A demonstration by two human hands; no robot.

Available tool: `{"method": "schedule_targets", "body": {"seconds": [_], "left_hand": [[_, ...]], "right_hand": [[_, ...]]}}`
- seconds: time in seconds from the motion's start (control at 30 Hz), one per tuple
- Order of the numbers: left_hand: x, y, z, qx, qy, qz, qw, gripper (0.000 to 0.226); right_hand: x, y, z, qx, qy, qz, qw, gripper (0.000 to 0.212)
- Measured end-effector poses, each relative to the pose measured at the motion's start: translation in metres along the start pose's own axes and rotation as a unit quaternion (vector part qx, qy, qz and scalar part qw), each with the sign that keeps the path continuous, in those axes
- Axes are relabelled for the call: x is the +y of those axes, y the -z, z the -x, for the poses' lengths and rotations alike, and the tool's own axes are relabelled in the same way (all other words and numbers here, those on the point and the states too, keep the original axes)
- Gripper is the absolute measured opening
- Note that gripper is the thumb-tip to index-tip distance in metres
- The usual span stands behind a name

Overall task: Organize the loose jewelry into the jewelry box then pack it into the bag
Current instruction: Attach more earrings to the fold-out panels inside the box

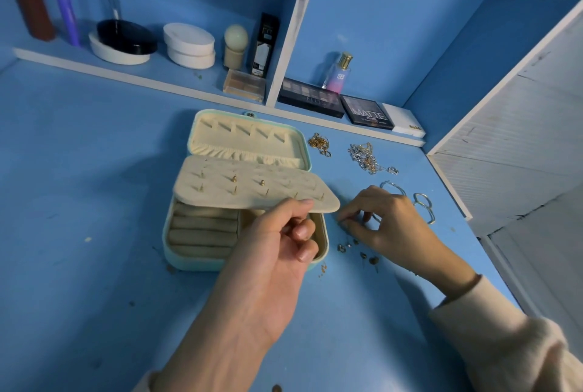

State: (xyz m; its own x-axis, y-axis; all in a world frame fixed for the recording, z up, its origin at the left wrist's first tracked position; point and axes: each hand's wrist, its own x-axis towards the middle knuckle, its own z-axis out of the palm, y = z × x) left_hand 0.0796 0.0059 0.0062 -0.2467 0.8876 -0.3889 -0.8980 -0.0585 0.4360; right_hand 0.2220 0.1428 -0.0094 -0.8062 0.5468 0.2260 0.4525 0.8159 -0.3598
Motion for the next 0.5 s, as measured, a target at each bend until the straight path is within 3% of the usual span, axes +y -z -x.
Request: {"method": "schedule_targets", "body": {"seconds": [0.37,0.43,0.5], "left_hand": [[0.000,0.000,0.000,-0.005,-0.003,0.000,1.000,0.026],[-0.001,0.000,0.000,-0.005,-0.003,0.002,1.000,0.026],[-0.001,0.000,0.000,-0.007,-0.002,0.007,1.000,0.026]], "right_hand": [[-0.002,-0.003,-0.005,-0.023,-0.043,0.008,0.999,0.014],[-0.007,0.000,-0.007,-0.019,-0.084,-0.027,0.996,0.014],[-0.015,0.009,-0.015,0.007,-0.141,-0.129,0.982,0.013]]}}
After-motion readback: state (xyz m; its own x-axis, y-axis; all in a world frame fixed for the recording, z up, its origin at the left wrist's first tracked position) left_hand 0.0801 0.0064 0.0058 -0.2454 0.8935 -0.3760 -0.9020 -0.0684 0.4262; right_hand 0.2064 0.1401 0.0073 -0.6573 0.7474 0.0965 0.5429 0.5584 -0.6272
